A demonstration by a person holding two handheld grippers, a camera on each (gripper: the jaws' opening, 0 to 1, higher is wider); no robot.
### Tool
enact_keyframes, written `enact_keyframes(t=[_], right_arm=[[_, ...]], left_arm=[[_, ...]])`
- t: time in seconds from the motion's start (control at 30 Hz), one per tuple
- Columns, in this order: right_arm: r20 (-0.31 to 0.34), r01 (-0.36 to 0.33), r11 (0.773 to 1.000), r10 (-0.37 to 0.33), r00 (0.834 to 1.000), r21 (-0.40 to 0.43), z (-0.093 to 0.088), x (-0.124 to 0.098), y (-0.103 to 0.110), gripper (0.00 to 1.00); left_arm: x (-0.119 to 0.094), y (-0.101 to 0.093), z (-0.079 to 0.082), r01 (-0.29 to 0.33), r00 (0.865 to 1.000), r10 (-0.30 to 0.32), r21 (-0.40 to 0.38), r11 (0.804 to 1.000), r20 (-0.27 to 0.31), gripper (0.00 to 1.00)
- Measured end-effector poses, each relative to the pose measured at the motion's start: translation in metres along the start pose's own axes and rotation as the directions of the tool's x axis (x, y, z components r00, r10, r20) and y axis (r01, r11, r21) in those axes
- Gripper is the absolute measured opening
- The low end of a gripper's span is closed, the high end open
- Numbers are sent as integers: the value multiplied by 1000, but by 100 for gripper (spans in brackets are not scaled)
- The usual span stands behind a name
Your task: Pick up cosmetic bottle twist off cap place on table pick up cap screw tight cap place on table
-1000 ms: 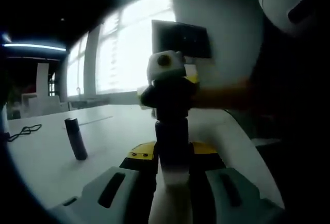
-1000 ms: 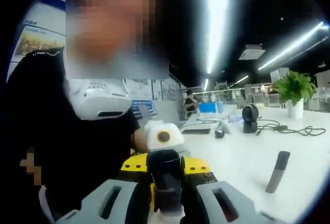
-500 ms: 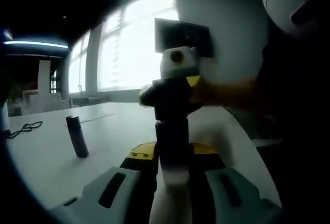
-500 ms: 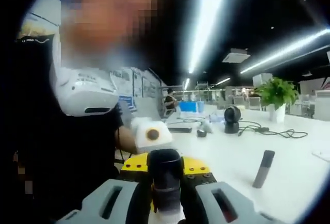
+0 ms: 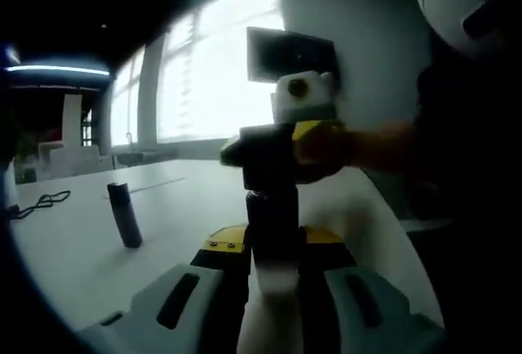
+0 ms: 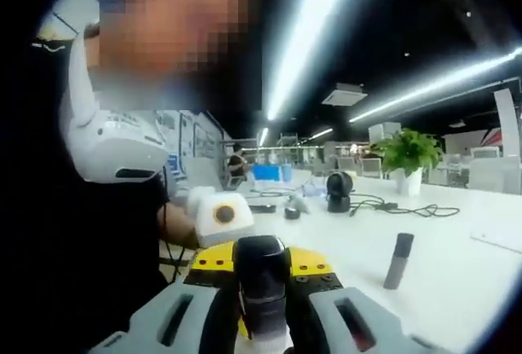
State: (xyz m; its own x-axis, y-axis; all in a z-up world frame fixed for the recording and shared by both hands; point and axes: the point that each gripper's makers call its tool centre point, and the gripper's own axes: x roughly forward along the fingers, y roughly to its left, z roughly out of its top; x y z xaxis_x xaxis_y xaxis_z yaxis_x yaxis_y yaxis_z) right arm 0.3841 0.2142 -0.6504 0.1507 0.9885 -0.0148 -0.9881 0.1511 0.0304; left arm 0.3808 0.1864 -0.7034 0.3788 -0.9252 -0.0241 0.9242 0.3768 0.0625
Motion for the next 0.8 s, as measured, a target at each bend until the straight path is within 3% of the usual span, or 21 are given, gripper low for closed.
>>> enact_keyframes(t=[0.2,0.47,0.53,0.8], right_arm=[[19,117,993,-117,993,4,0,1,0,15],[28,277,961,-277,960,5,1,0,-2,15],[28,328,945,-328,944,1,1,1,-3,15],[23,543,840,-543,839,24,1,-1,-8,15]], left_arm=[[0,1,0,-11,1000,11,8,1000,-3,11],[0,3,0,-33,999,33,24,999,-13,11],[-1,5,-1,-42,999,42,24,999,-16,11],[-2,8,-1,-65,998,65,15,998,-19,11]])
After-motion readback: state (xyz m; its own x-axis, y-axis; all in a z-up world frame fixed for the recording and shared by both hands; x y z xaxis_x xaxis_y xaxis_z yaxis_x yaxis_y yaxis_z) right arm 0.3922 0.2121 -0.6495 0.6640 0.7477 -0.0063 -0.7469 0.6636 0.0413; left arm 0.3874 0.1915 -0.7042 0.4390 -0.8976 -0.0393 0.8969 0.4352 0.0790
